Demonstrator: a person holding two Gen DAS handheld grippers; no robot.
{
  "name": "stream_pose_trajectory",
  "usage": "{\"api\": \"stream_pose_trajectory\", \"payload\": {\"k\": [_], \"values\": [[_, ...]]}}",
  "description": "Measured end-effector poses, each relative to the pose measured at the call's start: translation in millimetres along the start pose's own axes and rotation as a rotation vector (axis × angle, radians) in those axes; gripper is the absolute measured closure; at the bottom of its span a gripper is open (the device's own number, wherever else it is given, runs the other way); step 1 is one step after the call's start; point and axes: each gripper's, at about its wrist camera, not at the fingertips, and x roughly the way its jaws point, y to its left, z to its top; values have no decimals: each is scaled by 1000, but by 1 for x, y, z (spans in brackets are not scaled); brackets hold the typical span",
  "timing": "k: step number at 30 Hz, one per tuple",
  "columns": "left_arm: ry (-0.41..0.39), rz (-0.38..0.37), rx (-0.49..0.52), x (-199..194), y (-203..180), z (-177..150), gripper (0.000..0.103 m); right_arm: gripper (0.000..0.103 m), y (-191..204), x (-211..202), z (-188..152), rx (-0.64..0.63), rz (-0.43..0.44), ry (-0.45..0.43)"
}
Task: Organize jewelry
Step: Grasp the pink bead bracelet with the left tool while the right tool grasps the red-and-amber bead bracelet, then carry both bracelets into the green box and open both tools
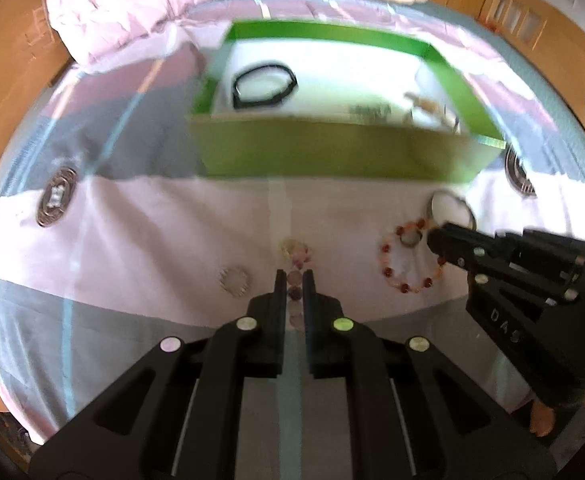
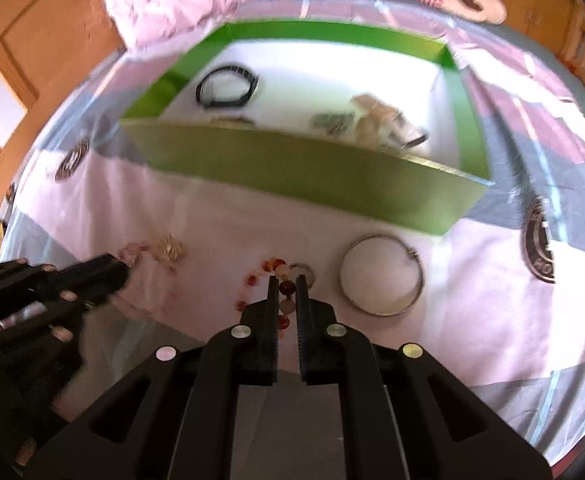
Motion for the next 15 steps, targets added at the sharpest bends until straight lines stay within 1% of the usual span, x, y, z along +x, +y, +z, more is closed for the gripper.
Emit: {"api": "stream_pose_trajectory", "payload": {"k": [2, 7, 9, 15], "values": [[-34, 17, -17, -11, 6, 4, 95, 95, -4, -1, -4, 38, -15, -17], [-85, 36, -29, -27, 9, 15, 95, 95, -13, 4, -2, 132, -34, 15], [-100, 36, -25, -31, 8, 17, 95, 95, -9, -1, 2, 137, -51, 8], [-149, 24, -25, -50, 9, 23, 95, 95, 12, -23, 20, 105, -98, -51]]}}
